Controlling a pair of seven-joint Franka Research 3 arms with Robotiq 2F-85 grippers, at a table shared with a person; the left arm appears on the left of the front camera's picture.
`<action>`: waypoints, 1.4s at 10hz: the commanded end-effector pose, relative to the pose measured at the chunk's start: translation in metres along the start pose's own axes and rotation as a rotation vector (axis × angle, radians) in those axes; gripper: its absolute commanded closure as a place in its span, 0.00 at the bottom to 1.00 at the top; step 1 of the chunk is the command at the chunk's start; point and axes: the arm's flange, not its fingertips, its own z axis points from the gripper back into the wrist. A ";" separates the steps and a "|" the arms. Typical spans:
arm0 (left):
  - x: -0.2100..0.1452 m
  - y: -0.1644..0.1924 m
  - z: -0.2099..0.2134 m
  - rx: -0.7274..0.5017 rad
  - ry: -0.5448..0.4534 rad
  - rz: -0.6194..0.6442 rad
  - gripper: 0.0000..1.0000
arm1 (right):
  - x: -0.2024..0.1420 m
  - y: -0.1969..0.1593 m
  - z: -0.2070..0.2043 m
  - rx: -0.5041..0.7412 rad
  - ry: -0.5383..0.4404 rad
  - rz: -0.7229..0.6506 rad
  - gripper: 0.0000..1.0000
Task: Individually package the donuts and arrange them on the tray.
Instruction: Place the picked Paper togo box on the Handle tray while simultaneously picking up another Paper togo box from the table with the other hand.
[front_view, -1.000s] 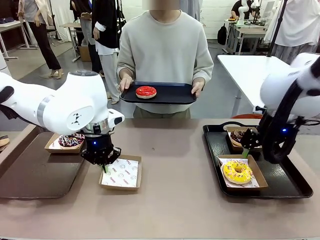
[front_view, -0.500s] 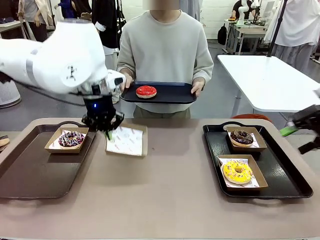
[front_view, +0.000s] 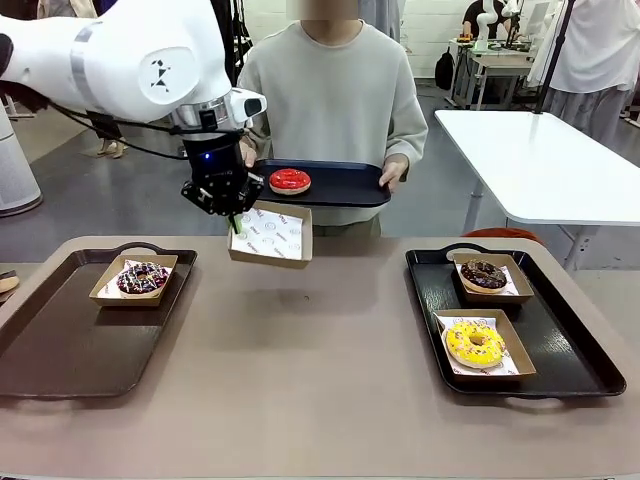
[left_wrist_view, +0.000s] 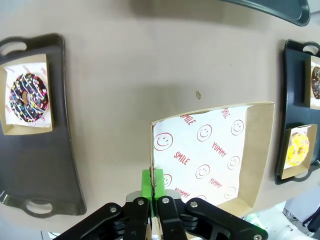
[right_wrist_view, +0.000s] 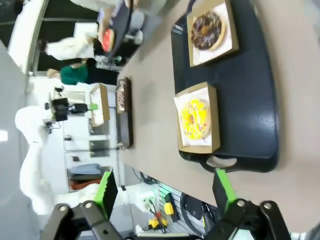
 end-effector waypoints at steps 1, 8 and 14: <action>0.019 -0.012 0.003 0.029 0.020 -0.015 1.00 | 0.008 -0.023 0.006 0.105 -0.001 0.039 0.00; 0.072 -0.021 -0.016 0.077 0.055 -0.004 1.00 | -0.011 -0.061 0.017 0.140 0.014 0.039 0.00; 0.065 -0.016 -0.019 0.041 0.060 -0.016 1.00 | -0.017 -0.062 0.019 0.162 0.012 0.026 0.00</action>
